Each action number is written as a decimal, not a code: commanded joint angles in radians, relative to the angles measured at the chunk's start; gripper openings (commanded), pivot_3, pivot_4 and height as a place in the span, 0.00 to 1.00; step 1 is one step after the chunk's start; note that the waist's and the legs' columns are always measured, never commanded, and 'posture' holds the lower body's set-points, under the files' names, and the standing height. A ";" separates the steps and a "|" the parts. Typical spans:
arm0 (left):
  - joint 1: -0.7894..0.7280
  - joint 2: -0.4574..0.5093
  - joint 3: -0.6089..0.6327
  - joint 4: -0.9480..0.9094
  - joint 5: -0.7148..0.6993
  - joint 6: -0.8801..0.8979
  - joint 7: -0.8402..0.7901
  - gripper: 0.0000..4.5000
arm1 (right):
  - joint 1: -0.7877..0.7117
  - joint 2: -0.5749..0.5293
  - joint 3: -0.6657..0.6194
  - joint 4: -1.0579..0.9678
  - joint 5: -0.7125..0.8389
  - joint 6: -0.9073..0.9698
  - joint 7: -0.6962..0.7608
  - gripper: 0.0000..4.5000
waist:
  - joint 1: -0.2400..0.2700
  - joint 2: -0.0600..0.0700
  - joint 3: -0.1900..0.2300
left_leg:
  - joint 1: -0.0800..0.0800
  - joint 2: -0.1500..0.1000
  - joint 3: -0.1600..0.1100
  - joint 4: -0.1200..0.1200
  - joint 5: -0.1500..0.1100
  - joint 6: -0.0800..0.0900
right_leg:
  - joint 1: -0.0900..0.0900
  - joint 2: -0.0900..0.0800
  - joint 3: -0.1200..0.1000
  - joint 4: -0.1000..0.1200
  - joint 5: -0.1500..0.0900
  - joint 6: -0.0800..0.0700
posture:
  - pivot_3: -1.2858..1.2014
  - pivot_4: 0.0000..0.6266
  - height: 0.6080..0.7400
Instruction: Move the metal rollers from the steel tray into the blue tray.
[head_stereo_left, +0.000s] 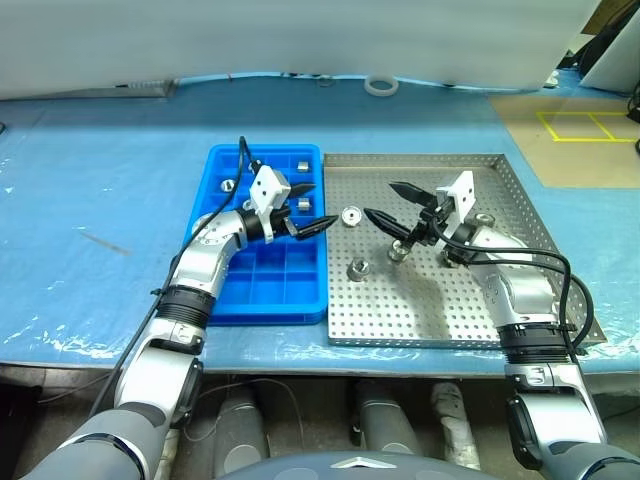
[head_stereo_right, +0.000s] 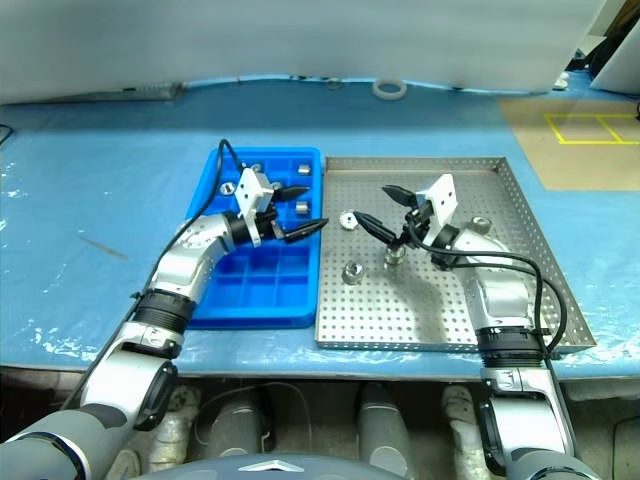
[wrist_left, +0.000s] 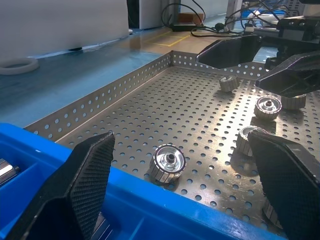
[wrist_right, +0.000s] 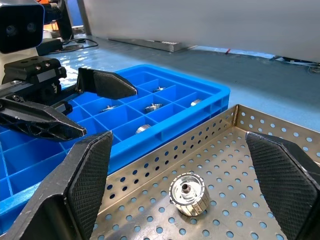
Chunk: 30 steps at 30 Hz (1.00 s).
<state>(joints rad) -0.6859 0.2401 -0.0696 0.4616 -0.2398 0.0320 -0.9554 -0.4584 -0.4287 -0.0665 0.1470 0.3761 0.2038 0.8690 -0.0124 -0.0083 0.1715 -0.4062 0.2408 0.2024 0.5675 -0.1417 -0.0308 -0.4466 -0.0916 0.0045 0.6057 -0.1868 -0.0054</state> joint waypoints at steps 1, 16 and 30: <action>-0.008 0.014 0.005 -0.034 -0.008 -0.003 -0.013 1.00 | -0.014 0.004 -0.008 -0.019 0.006 -0.023 -0.001 1.00 | 0.000 0.000 0.000 | 0.000 0.000 0.000 0.000 0.000 0.000 | 0.000 0.000 0.000 0.000 0.000 0.000 | 0.39 0.24 1.00; -0.009 0.025 0.002 -0.048 -0.008 0.035 -0.008 1.00 | -0.010 0.004 0.000 -0.004 -0.012 -0.036 0.001 1.00 | 0.000 0.000 0.000 | 0.000 0.000 0.000 -0.001 0.000 0.000 | 0.000 0.000 0.000 -0.001 0.000 0.000 | 0.40 0.24 1.00; -0.187 -0.001 -0.022 0.162 0.059 0.054 0.000 1.00 | 0.084 -0.025 -0.053 -0.114 -0.004 -0.012 -0.081 1.00 | -0.002 0.000 0.000 | 0.000 -0.001 0.001 -0.002 0.000 0.000 | -0.001 0.000 0.000 -0.002 0.000 0.000 | 0.34 0.24 1.00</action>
<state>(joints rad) -0.8246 0.2431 -0.0902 0.6123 -0.1794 0.1054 -0.9421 -0.3859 -0.4378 -0.0759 0.0964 0.3555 0.1926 0.8041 -0.0149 -0.0083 0.1715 -0.4068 0.2401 0.2032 0.5657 -0.1416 -0.0311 -0.4473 -0.0916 0.0048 0.6040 -0.1870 -0.0053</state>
